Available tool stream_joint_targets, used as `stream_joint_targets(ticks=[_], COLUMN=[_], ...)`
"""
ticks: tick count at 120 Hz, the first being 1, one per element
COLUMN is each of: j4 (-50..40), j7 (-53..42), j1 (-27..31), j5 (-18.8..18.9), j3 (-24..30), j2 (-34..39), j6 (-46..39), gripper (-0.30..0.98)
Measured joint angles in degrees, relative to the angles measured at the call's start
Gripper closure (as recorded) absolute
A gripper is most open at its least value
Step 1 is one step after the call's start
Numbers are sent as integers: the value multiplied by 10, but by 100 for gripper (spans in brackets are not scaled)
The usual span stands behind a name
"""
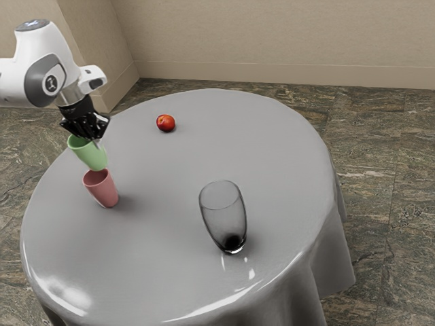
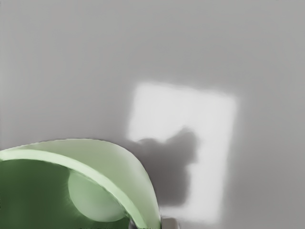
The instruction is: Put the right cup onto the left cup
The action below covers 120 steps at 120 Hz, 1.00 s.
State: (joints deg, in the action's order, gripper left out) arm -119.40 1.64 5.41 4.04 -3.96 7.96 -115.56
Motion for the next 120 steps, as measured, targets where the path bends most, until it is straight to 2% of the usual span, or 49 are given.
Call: stream_joint_targets(ticks=[66,120], j4=[-16,-16], j7=[0,0], j1=[1,1], j5=[3,10], j3=[-15,-20], j2=[12,-11], j6=[-2,-4], gripper=[78,79])
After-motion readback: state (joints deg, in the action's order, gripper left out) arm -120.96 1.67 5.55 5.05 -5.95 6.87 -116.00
